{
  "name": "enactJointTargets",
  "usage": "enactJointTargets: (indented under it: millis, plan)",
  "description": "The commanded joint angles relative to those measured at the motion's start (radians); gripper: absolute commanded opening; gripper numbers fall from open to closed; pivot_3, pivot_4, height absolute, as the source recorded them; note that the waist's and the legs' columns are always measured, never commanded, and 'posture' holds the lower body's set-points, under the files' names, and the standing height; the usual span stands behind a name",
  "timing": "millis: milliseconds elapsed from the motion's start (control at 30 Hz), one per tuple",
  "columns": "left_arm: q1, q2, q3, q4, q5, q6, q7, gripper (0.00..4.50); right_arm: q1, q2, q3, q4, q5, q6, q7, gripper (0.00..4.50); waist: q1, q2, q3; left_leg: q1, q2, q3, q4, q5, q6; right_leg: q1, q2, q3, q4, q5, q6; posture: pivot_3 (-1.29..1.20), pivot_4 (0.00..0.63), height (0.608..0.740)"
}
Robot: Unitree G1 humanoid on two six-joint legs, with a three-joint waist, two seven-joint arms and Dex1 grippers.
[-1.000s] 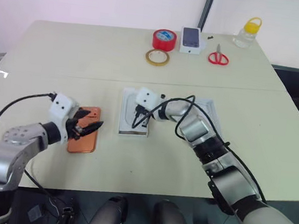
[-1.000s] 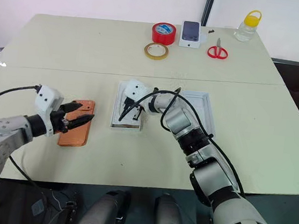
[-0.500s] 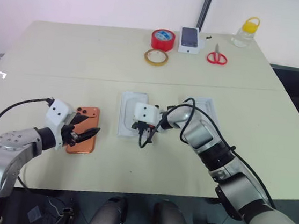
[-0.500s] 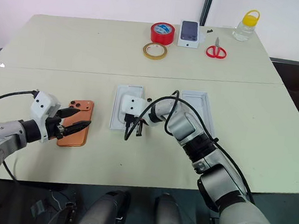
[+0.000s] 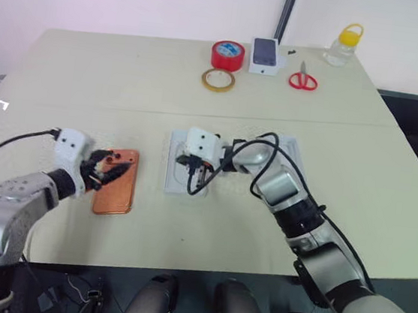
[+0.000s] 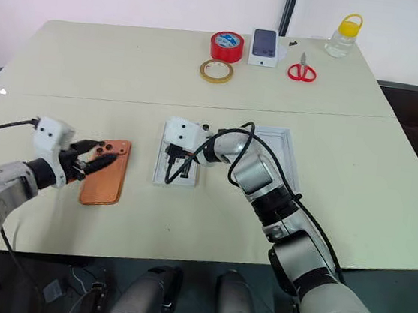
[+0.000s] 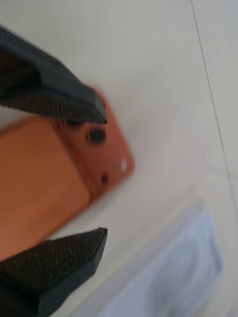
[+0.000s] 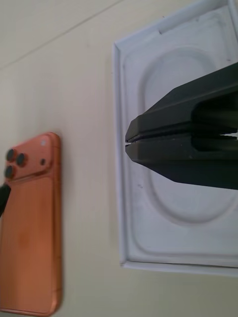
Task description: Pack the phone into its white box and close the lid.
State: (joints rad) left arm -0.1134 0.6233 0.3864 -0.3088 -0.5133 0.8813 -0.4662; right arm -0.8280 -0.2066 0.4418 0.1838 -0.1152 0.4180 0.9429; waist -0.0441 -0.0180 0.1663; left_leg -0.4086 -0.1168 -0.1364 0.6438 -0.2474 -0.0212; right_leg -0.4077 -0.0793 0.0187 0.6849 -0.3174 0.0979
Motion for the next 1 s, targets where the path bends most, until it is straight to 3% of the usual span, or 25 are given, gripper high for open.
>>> enactJointTargets:
  millis: [33, 133, 300, 567, 1000]
  plan:
    - [-0.036, -0.011, 0.1, 0.019, -0.031, 0.164, 0.113, 4.45, 0.005, 0.05, 0.024, -0.113, 0.004, 0.053, -0.035, 0.0, 0.0, 0.0, 0.0, 0.0, 0.0, 0.0, 0.0, 0.0, 0.0, 0.0, 0.0, 0.0, 0.0, 0.0, 0.0, 0.0, 0.15, 0.74]
    - [-0.056, -0.008, 0.163, 0.052, -0.069, 0.321, 0.147, 4.45, 0.01, 0.112, 0.083, -0.111, -0.023, 0.1, -0.078, 0.0, -0.001, 0.0, 0.0, 0.0, 0.0, 0.0, 0.0, 0.0, 0.0, 0.0, 0.001, 0.0, 0.001, 0.0, 0.0, 0.0, 0.15, 0.74]
    - [-0.07, -0.003, 0.147, 0.054, -0.099, 0.468, 0.15, 4.45, -0.02, 0.172, 0.165, -0.046, -0.067, 0.171, -0.11, 0.0, 0.001, 0.0, 0.0, 0.001, 0.0, 0.0, 0.001, 0.0, 0.0, -0.002, 0.001, 0.0, 0.001, 0.0, 0.0, 0.0, 0.15, 0.74]
    - [-0.1, -0.136, 0.153, -0.069, -0.203, 0.69, 0.13, 4.45, -0.059, 0.198, 0.238, 0.03, -0.102, 0.193, -0.101, 0.0, 0.002, 0.0, -0.001, 0.001, 0.0, 0.0, 0.001, 0.0, 0.0, -0.001, 0.0, 0.0, 0.001, 0.0, 0.0, 0.0, 0.15, 0.74]
    - [-0.055, -0.269, 0.148, -0.159, -0.285, 0.733, 0.163, 4.45, -0.107, 0.201, 0.298, 0.095, -0.157, 0.156, -0.063, 0.0, 0.01, 0.005, -0.006, 0.002, -0.001, 0.0, 0.001, 0.0, 0.0, 0.0, 0.0, 0.0, -0.001, 0.0, 0.0, 0.0, 0.15, 0.74]
